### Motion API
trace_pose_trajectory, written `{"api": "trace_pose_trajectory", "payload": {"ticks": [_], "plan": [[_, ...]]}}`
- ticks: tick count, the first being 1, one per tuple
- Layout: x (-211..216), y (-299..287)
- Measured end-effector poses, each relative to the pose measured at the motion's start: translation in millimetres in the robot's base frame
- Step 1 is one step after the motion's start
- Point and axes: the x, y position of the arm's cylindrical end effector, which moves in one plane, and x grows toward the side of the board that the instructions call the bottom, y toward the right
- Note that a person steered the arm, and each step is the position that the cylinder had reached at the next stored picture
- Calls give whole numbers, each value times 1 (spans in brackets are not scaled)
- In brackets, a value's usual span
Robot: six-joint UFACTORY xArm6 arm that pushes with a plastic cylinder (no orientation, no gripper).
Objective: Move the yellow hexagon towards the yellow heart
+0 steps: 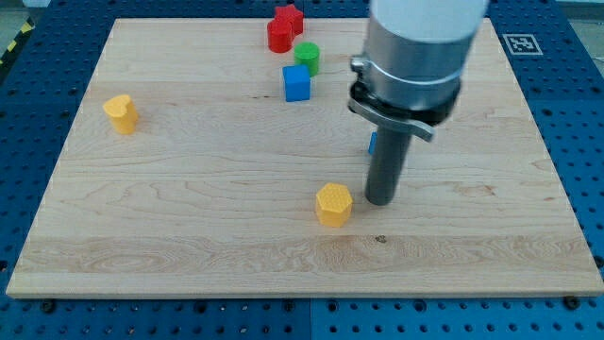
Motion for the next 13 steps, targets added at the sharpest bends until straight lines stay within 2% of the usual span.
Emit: {"api": "trace_pose_trajectory", "payload": {"ticks": [4, 6, 7, 12, 13], "plan": [[23, -121], [22, -177], [13, -188], [-91, -231], [-92, -213]]}}
